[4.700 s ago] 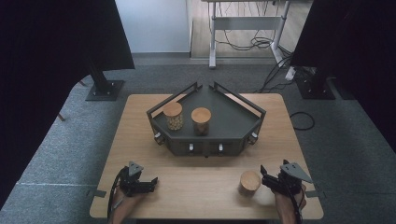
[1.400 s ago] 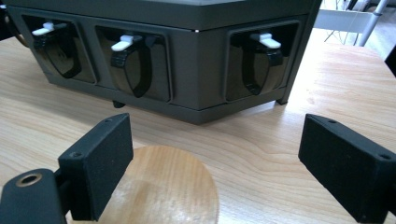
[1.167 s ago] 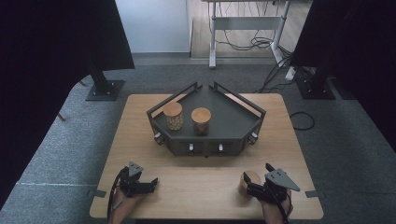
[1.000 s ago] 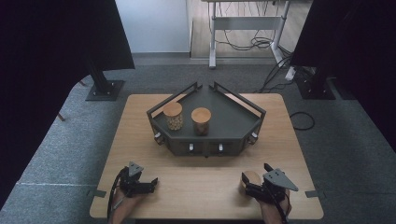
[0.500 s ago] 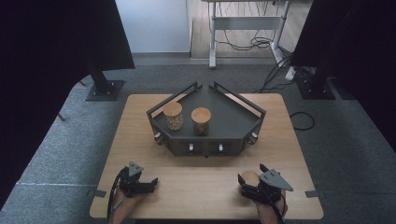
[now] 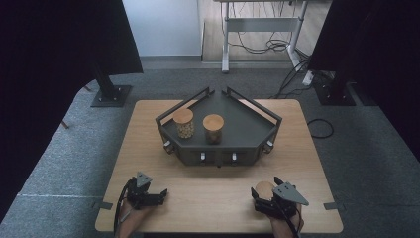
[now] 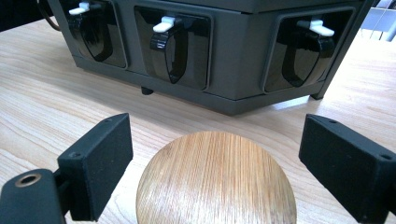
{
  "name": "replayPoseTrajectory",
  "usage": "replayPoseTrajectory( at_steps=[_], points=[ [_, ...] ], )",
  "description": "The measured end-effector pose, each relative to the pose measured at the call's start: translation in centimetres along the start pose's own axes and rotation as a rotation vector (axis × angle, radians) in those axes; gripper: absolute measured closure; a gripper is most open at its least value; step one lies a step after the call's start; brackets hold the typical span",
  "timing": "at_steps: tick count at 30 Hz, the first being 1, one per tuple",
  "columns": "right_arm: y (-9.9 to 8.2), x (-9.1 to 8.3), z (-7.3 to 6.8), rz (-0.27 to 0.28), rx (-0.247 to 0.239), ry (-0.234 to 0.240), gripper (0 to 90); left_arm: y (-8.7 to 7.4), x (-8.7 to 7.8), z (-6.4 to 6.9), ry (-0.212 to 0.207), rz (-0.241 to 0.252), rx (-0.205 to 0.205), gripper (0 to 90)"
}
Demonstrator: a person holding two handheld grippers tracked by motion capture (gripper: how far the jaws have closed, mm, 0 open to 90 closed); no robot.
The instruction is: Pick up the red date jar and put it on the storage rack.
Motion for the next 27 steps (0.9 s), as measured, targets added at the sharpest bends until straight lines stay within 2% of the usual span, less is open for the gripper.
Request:
replayPoseTrajectory(
  at_steps=[27],
  points=[
    [-1.1,0.1,-0.1,-0.051,0.011,-0.002,11.5,0.0,0.0,0.0,0.000,0.000,0.000,3.5]
  ],
)
Point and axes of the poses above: each handheld gripper's, and its own axes: x roughly forward along the jaws, y roughly out of its top, z roughly to its right, the point moved 2 cm from there along x, roughly forward along the jaws, and after that the axes turned 3 degrees about z, right-handed, at the moved point
